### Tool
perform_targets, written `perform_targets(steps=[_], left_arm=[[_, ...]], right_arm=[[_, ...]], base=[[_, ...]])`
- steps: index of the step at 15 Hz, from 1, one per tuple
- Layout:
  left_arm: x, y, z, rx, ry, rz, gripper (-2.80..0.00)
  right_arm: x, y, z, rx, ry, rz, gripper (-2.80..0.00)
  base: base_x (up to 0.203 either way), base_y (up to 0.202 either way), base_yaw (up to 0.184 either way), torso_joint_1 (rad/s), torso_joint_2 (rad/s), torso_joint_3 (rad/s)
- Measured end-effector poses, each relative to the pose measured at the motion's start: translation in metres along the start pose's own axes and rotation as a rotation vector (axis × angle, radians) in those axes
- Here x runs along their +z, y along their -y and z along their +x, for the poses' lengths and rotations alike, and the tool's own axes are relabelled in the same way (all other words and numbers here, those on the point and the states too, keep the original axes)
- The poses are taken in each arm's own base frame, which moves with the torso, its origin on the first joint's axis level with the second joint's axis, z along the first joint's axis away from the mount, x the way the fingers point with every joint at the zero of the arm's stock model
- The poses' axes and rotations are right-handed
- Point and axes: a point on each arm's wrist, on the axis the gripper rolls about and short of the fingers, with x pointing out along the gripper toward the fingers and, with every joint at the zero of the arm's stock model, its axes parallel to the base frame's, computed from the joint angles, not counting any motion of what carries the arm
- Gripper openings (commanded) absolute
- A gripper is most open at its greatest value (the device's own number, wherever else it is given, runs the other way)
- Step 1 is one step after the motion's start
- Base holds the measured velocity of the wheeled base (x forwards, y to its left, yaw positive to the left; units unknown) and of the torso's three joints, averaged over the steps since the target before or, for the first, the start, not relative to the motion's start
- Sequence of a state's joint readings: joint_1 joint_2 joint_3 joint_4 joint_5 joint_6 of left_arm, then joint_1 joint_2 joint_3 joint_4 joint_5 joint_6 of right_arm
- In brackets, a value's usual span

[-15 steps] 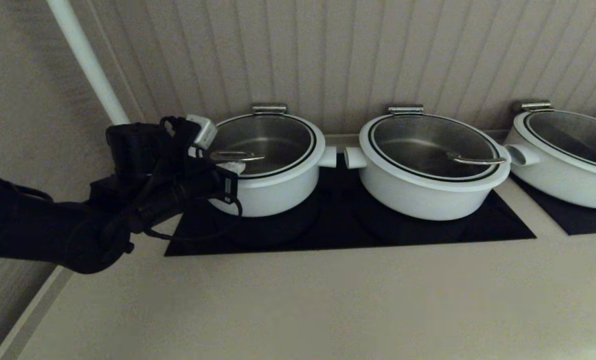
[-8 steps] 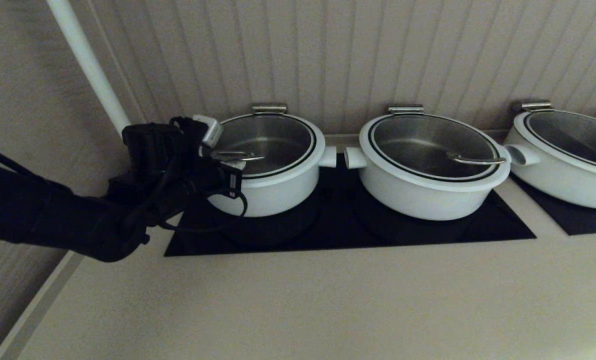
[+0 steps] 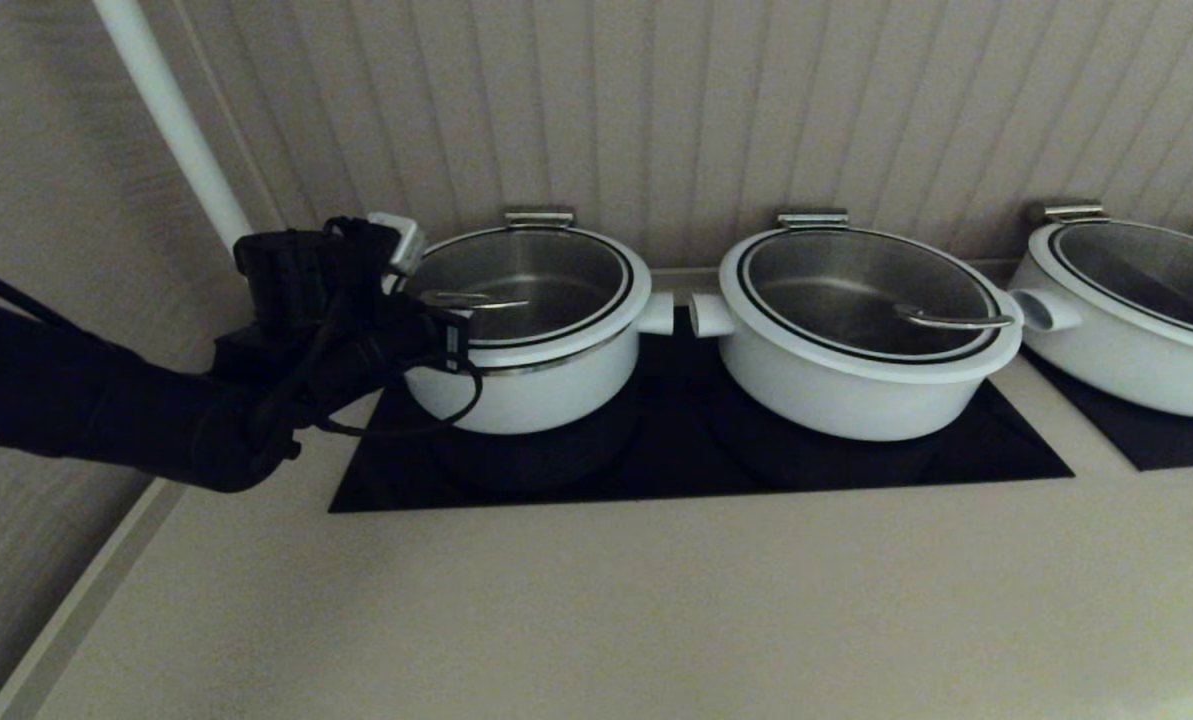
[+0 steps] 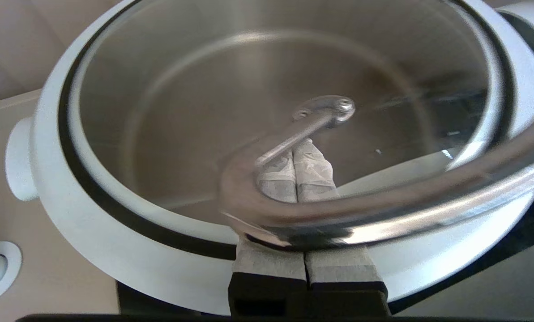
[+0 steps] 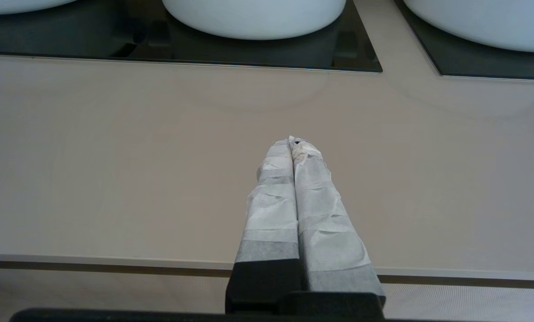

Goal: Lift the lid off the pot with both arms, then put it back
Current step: Open the food pot lid a small opening with the left arm

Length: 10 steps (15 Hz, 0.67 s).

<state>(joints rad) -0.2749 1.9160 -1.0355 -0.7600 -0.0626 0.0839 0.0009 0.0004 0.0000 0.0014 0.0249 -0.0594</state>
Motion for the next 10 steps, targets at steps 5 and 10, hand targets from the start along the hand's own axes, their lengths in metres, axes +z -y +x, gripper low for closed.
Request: perform_targets(steps=[5, 10], left_arm=[[0.001, -0.003, 0.002, 0.006, 0.006, 0.0, -2.8], [0.02, -0.005, 0.005, 0.011, 0.07, 0.016, -2.8]], right_arm=[[0.0, 0.0, 0.0, 0.0, 0.0, 0.0, -2.8], [0.0, 0.0, 0.0, 0.001, 0.0, 0.0, -2.8]], base=[[0.0, 0.0, 0.0, 0.0, 0.0, 0.0], [0.0, 0.0, 0.0, 0.0, 0.0, 0.0]])
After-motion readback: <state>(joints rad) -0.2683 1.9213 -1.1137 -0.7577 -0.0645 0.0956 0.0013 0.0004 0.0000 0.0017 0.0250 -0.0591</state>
